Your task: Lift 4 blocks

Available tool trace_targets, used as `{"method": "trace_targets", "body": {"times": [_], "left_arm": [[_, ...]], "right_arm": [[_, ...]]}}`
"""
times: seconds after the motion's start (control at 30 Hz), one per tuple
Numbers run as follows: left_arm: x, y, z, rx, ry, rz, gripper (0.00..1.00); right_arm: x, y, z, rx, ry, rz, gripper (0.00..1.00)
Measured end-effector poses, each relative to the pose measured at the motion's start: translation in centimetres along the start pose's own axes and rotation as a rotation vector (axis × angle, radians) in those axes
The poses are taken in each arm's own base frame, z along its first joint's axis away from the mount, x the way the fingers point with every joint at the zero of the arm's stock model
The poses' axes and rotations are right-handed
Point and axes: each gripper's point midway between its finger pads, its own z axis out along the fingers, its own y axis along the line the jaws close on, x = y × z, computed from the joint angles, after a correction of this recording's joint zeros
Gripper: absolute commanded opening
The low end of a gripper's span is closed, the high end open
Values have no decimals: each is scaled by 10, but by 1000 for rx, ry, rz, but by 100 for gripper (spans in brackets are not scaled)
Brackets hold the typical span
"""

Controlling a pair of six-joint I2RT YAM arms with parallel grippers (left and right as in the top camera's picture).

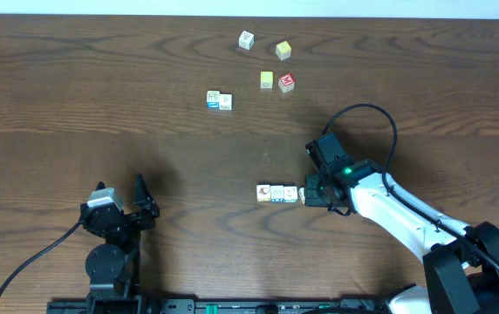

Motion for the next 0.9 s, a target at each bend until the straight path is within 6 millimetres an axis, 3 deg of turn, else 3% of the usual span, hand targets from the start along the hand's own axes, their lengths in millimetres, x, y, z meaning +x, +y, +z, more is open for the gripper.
{"method": "trace_targets", "body": {"times": [0.9], "left_arm": [[0, 0, 0, 0, 0, 0, 77]], "right_arm": [[5, 14, 0, -23, -1, -41, 1]]}}
